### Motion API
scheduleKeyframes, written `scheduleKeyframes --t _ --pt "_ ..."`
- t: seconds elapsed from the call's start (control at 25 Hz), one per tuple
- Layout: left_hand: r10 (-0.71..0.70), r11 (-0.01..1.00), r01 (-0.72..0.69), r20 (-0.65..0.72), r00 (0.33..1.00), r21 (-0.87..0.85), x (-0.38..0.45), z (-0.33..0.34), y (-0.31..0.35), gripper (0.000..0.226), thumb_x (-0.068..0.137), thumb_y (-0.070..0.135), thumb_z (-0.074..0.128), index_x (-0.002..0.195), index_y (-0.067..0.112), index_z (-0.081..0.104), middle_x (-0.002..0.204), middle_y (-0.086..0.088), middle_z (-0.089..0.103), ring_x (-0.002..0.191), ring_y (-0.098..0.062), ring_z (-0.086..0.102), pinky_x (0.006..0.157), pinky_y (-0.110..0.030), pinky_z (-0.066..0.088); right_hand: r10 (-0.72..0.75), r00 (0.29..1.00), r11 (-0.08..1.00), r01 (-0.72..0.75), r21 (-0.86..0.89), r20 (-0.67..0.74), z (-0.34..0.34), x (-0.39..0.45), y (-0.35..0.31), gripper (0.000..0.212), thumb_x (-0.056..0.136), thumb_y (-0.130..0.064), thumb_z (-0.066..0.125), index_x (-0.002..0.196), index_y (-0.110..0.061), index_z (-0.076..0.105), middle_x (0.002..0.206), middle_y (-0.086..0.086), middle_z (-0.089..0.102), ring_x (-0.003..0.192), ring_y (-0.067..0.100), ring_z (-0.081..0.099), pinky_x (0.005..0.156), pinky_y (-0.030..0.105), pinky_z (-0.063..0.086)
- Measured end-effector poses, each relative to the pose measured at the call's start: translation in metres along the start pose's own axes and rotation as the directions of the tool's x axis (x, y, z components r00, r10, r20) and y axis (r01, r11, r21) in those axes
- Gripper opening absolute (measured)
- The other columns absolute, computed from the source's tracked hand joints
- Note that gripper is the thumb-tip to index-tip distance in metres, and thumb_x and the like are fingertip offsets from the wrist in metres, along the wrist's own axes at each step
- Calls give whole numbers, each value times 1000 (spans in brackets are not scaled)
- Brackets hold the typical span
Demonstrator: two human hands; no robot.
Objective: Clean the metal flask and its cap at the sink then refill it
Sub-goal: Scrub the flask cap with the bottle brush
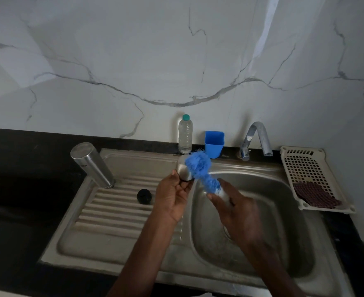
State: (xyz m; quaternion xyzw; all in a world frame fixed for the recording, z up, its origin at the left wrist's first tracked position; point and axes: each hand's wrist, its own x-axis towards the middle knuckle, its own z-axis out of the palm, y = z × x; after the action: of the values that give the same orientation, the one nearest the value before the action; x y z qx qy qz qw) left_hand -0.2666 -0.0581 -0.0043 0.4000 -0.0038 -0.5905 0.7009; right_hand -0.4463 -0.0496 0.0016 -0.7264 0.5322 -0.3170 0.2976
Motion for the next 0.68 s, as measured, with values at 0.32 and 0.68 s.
scheduleKeyframes --t 0.32,0.68 --pt "313 822 -298 52 948 485 -2 12 3 28 108 14 53 91 16 76 91 -3 80 97 -25 75 84 -36 60 -32 999 984 32 -177 5 -27 16 -13 41 96 -57 55 135 -44 52 79 -19 61 61 1 64 56 26 59" --pt "67 991 -56 -86 994 122 3 7 -4 28 110 14 47 127 -1 63 117 -21 75 105 -29 76 78 -35 65 9 1000 971 -7 -239 8 -19 18 -16 41 99 -53 56 138 -41 50 81 -17 60 60 -2 61 52 16 49"
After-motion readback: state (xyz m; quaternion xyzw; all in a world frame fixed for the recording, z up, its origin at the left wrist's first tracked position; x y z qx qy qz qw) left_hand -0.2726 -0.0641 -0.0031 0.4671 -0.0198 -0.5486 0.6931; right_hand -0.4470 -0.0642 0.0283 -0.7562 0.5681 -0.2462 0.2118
